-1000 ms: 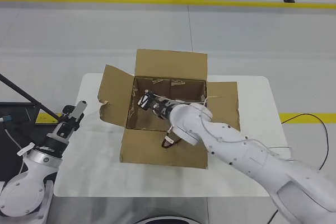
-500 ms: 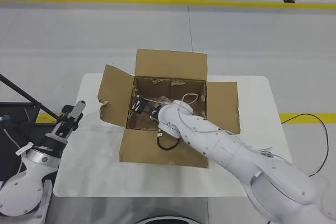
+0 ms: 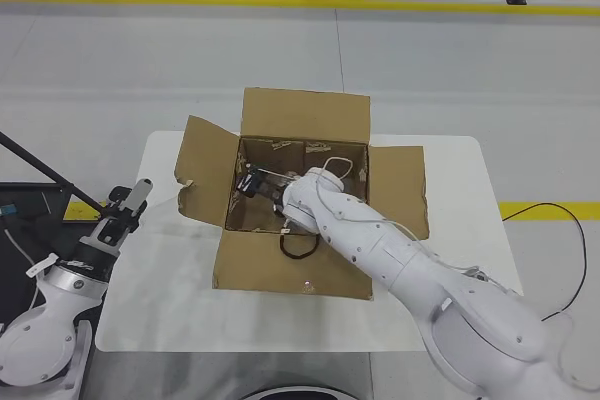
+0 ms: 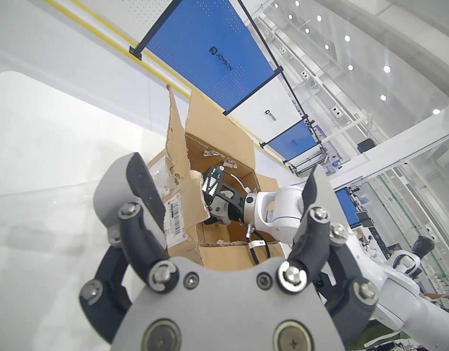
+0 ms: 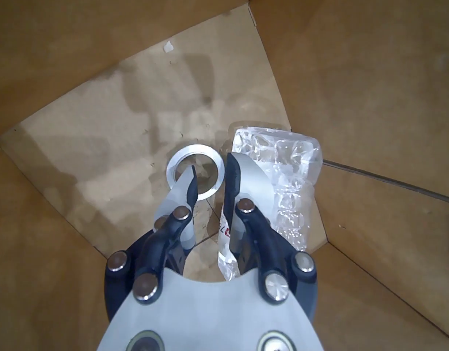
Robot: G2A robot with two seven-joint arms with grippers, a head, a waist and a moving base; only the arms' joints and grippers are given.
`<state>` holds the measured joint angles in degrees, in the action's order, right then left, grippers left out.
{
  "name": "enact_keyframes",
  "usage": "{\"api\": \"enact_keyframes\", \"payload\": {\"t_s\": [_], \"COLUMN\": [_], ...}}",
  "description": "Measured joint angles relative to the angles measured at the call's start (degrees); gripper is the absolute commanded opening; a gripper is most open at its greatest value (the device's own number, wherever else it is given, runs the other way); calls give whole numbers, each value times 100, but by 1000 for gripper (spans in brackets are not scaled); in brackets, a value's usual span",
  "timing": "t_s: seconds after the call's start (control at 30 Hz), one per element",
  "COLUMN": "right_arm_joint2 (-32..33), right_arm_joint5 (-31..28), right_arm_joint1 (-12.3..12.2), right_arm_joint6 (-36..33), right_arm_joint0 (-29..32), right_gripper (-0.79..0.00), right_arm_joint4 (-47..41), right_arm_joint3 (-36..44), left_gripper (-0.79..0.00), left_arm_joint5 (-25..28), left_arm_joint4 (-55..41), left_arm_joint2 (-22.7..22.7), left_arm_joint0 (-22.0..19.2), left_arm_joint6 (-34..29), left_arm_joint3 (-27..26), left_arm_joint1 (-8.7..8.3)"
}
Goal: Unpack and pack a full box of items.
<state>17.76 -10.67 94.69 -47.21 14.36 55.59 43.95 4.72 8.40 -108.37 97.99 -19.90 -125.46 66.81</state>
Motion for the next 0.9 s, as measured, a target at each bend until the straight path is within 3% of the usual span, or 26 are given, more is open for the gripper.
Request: {"api": "enact_keyframes", "payload": {"t_s": [0.27, 0.47, 0.57, 0.67, 0.9], "right_arm_joint2": [482, 1188, 1732, 2358, 3903], "right_arm_joint5": [-340, -660, -824, -960, -1332], "right_arm_joint1": [-222, -697, -1017, -1334, -1890], "right_arm_joint6": [3, -351, -610, -948, -1544], "right_arm_joint0": [-15, 236, 557, 1018, 2268], "right_gripper": [-471, -388, -259, -188, -111], "right_arm_joint4": [58, 272, 449, 708, 1216], "right_arm_joint3": [450, 1563, 2357, 3266, 5151], "left_gripper": [0, 0, 0, 0, 0], "left_arm_joint5": [-31, -66, -86, -113, -158], "left_arm_joint4": [58, 87, 113, 143, 165], "left_arm_joint2": [38, 78, 109, 149, 180], "left_arm_joint0": [-42, -113, -146, -191, -255], "left_arm_joint6": [-36, -93, -122, -155, -187], "left_arm_joint3": [-14, -10, 5, 15, 20], "left_arm_joint1": [-2, -7, -9, -12, -17]}}
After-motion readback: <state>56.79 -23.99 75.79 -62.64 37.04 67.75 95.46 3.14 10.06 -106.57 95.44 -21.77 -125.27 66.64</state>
